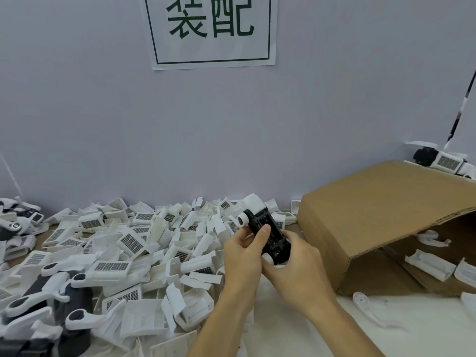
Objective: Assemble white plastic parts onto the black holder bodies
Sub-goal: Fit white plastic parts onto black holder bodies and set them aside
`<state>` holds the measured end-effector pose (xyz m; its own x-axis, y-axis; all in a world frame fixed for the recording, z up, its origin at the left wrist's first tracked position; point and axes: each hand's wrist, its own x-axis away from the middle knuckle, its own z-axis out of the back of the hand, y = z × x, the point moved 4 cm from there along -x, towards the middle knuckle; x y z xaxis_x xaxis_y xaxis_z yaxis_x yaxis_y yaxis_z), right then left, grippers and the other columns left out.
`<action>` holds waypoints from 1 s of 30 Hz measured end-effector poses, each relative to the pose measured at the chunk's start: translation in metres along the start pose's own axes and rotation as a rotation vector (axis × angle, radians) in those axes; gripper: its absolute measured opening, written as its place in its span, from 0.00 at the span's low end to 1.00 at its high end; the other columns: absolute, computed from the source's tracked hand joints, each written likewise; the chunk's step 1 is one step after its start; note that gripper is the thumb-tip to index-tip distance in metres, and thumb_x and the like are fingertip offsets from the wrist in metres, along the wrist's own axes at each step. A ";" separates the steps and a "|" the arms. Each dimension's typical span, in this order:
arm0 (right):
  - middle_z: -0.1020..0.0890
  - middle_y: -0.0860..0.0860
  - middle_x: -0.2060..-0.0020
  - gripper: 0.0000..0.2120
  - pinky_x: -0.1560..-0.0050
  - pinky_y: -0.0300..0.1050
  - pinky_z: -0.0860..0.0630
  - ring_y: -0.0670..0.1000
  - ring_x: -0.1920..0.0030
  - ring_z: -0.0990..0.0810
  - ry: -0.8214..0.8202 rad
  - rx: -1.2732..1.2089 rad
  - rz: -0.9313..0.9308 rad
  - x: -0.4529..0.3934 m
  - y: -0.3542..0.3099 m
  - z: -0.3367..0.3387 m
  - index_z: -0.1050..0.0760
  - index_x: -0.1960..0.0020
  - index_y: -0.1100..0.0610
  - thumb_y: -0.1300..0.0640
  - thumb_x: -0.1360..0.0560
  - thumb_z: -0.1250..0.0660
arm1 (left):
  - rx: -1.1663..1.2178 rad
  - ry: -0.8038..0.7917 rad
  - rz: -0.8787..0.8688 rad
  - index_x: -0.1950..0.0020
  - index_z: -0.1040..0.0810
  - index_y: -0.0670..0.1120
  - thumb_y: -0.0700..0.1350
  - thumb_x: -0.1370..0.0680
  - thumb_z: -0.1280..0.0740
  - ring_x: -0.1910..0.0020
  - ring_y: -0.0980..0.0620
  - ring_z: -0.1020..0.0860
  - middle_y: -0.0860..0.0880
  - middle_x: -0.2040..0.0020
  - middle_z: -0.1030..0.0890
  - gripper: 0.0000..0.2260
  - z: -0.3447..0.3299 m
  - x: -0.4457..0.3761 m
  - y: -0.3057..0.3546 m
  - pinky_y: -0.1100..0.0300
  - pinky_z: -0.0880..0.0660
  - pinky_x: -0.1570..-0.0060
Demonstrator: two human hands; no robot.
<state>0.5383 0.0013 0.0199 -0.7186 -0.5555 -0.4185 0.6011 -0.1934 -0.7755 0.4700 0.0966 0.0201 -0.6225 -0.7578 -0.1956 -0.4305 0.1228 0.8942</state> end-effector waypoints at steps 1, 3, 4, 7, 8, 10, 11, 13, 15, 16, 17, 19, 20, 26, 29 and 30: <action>0.17 0.37 0.58 0.25 0.56 0.45 0.18 0.38 0.56 0.18 0.009 0.010 0.007 0.000 0.000 0.001 0.24 0.47 0.41 0.31 0.40 0.31 | 0.002 0.006 0.004 0.47 0.14 0.45 0.42 0.21 0.29 0.50 0.48 0.14 0.45 0.52 0.12 0.05 0.001 0.000 0.000 0.59 0.20 0.51; 0.17 0.34 0.59 0.21 0.58 0.43 0.18 0.37 0.58 0.18 0.016 0.019 0.017 0.000 -0.002 0.002 0.23 0.50 0.40 0.31 0.39 0.31 | 0.016 0.019 0.015 0.49 0.14 0.45 0.42 0.21 0.28 0.52 0.48 0.14 0.45 0.53 0.12 0.04 0.001 0.000 -0.001 0.64 0.20 0.57; 0.17 0.32 0.59 0.19 0.59 0.42 0.19 0.36 0.58 0.18 0.016 0.021 0.023 -0.001 -0.002 0.003 0.23 0.52 0.38 0.32 0.40 0.31 | 0.020 0.026 0.019 0.50 0.14 0.45 0.41 0.21 0.28 0.52 0.49 0.14 0.45 0.54 0.12 0.04 0.002 0.000 -0.001 0.65 0.20 0.59; 0.19 0.28 0.60 0.16 0.63 0.34 0.23 0.34 0.59 0.19 0.023 0.038 0.038 -0.001 -0.004 0.005 0.24 0.56 0.36 0.31 0.40 0.31 | 0.018 0.022 0.019 0.51 0.14 0.46 0.41 0.22 0.28 0.53 0.49 0.14 0.45 0.54 0.12 0.04 0.002 -0.001 -0.001 0.66 0.21 0.61; 0.19 0.28 0.60 0.16 0.65 0.31 0.25 0.34 0.60 0.20 0.026 0.040 0.040 -0.002 -0.005 0.006 0.24 0.56 0.36 0.31 0.41 0.32 | 0.018 0.017 0.017 0.50 0.14 0.46 0.41 0.22 0.28 0.53 0.50 0.14 0.45 0.54 0.12 0.04 0.002 -0.001 -0.001 0.66 0.21 0.60; 0.19 0.29 0.62 0.17 0.68 0.31 0.26 0.35 0.61 0.20 0.022 0.035 0.040 -0.002 -0.004 0.005 0.23 0.56 0.37 0.31 0.41 0.31 | 0.013 0.016 0.014 0.50 0.14 0.46 0.42 0.22 0.28 0.52 0.50 0.14 0.45 0.53 0.12 0.04 0.002 -0.001 -0.001 0.66 0.21 0.60; 0.18 0.30 0.62 0.18 0.67 0.32 0.24 0.35 0.61 0.19 0.016 0.026 0.035 -0.002 -0.003 0.005 0.22 0.54 0.38 0.32 0.41 0.31 | 0.013 0.018 0.014 0.49 0.14 0.46 0.42 0.22 0.28 0.52 0.49 0.14 0.45 0.53 0.12 0.04 0.002 -0.001 -0.001 0.66 0.21 0.60; 0.17 0.33 0.60 0.20 0.64 0.36 0.21 0.36 0.60 0.18 -0.009 -0.001 0.016 -0.001 -0.001 0.002 0.22 0.51 0.40 0.33 0.40 0.30 | 0.003 0.023 0.013 0.48 0.14 0.45 0.41 0.22 0.28 0.51 0.49 0.14 0.45 0.53 0.12 0.04 0.003 -0.001 -0.002 0.65 0.20 0.58; 0.17 0.33 0.58 0.21 0.61 0.36 0.21 0.36 0.57 0.19 -0.044 -0.018 0.000 0.001 0.002 -0.002 0.25 0.49 0.37 0.32 0.39 0.33 | -0.029 0.037 0.006 0.48 0.15 0.45 0.40 0.22 0.28 0.52 0.50 0.14 0.46 0.54 0.12 0.04 0.004 -0.002 -0.004 0.65 0.20 0.57; 0.17 0.34 0.56 0.23 0.59 0.35 0.22 0.36 0.55 0.19 -0.058 -0.020 -0.009 0.001 0.002 -0.004 0.27 0.46 0.35 0.32 0.40 0.34 | -0.034 0.050 0.003 0.48 0.15 0.46 0.39 0.22 0.29 0.52 0.50 0.14 0.47 0.54 0.12 0.05 0.004 -0.002 -0.005 0.65 0.20 0.57; 0.17 0.36 0.54 0.27 0.56 0.37 0.21 0.38 0.52 0.19 -0.070 -0.019 -0.019 0.001 0.003 -0.006 0.29 0.42 0.36 0.31 0.40 0.35 | -0.026 0.064 0.002 0.48 0.15 0.46 0.39 0.21 0.29 0.52 0.50 0.14 0.47 0.54 0.12 0.05 0.005 -0.003 -0.006 0.64 0.19 0.57; 0.18 0.39 0.49 0.39 0.51 0.41 0.21 0.40 0.48 0.20 -0.074 -0.010 -0.051 0.001 0.005 -0.007 0.34 0.33 0.40 0.29 0.41 0.33 | 0.001 0.085 0.007 0.48 0.16 0.46 0.39 0.20 0.30 0.52 0.49 0.14 0.48 0.53 0.12 0.05 0.006 -0.004 -0.007 0.60 0.18 0.54; 0.19 0.38 0.49 0.41 0.52 0.40 0.22 0.39 0.47 0.20 -0.063 -0.006 -0.070 0.001 0.006 -0.006 0.35 0.32 0.41 0.29 0.41 0.31 | 0.016 0.095 0.013 0.47 0.16 0.46 0.39 0.20 0.31 0.51 0.48 0.14 0.47 0.53 0.12 0.05 0.007 -0.005 -0.008 0.57 0.18 0.52; 0.18 0.35 0.60 0.16 0.61 0.39 0.22 0.38 0.57 0.20 0.034 -0.010 0.007 0.001 0.001 -0.001 0.24 0.55 0.42 0.37 0.39 0.28 | 0.089 0.120 0.065 0.47 0.16 0.44 0.42 0.20 0.30 0.47 0.41 0.15 0.42 0.51 0.13 0.05 0.012 -0.007 -0.011 0.40 0.22 0.38; 0.18 0.34 0.63 0.21 0.64 0.41 0.21 0.37 0.62 0.20 0.060 0.052 -0.017 0.000 0.000 0.002 0.24 0.57 0.43 0.31 0.42 0.30 | 0.078 0.105 0.059 0.49 0.15 0.44 0.42 0.20 0.30 0.49 0.43 0.14 0.43 0.52 0.13 0.04 0.010 -0.007 -0.010 0.41 0.22 0.39; 0.18 0.35 0.65 0.21 0.64 0.42 0.20 0.38 0.64 0.19 0.066 0.078 -0.024 0.000 0.001 0.003 0.24 0.59 0.44 0.31 0.43 0.30 | 0.066 0.101 0.050 0.50 0.15 0.45 0.42 0.20 0.30 0.50 0.43 0.14 0.43 0.53 0.13 0.04 0.010 -0.007 -0.010 0.41 0.21 0.40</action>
<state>0.5399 -0.0008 0.0208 -0.7531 -0.4957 -0.4326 0.6069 -0.2696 -0.7476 0.4719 0.1068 0.0086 -0.5770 -0.8097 -0.1070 -0.4449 0.2018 0.8725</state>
